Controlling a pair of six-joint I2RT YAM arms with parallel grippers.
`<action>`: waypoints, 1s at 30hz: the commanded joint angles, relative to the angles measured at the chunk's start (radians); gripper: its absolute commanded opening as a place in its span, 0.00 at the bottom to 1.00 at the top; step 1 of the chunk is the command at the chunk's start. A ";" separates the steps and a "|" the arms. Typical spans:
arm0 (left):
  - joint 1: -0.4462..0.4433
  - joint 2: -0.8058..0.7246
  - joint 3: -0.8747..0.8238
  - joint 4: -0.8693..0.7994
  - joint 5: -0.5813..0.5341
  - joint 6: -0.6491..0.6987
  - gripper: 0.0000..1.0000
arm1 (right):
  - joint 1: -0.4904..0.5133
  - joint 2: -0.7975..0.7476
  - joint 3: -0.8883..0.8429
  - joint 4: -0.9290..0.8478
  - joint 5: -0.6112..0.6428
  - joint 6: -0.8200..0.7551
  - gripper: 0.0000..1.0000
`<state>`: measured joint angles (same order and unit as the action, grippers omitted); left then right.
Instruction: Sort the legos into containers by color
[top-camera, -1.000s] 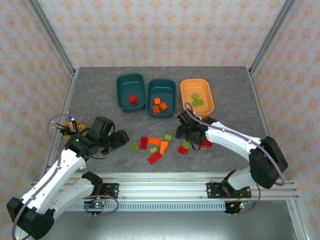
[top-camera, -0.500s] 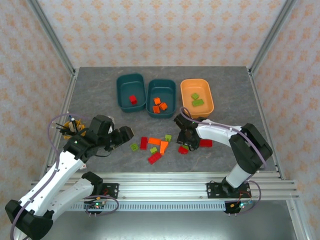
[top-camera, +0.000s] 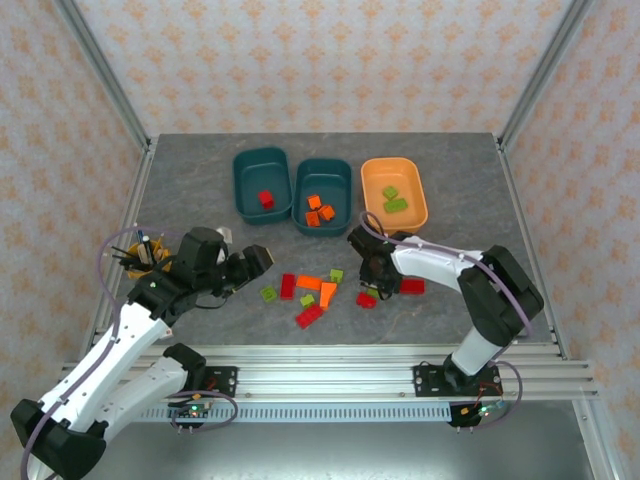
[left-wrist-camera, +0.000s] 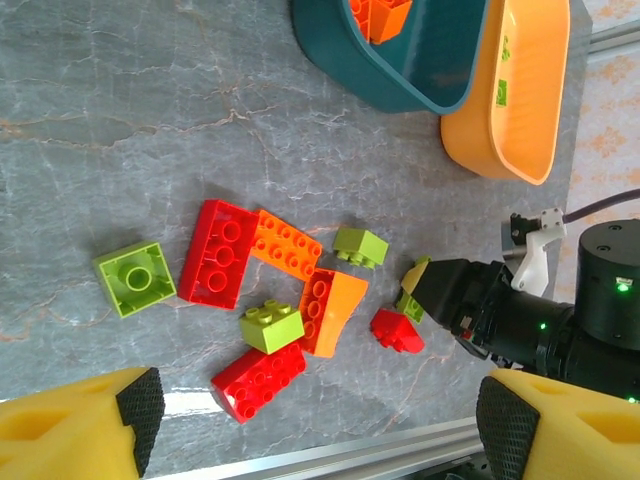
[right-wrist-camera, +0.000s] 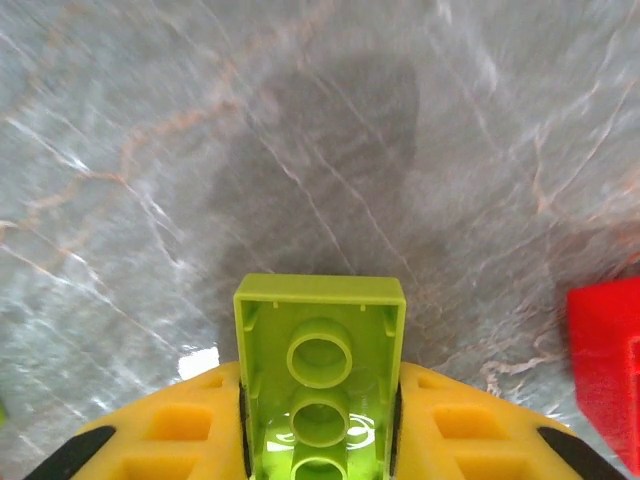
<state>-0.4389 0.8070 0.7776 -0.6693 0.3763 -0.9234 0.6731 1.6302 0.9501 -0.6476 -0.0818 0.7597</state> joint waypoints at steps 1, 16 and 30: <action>-0.011 0.041 0.053 0.066 0.024 -0.015 0.86 | -0.014 -0.100 0.138 -0.082 0.129 -0.073 0.31; -0.024 0.400 0.359 0.160 0.029 0.052 0.87 | -0.368 0.230 0.640 -0.203 0.045 -0.261 0.30; -0.089 0.538 0.443 0.130 0.002 0.137 0.86 | -0.419 0.472 0.747 -0.225 0.044 0.082 0.37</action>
<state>-0.5167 1.3342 1.1900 -0.5266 0.3927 -0.8333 0.2588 2.0827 1.6535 -0.8249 -0.0418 0.7654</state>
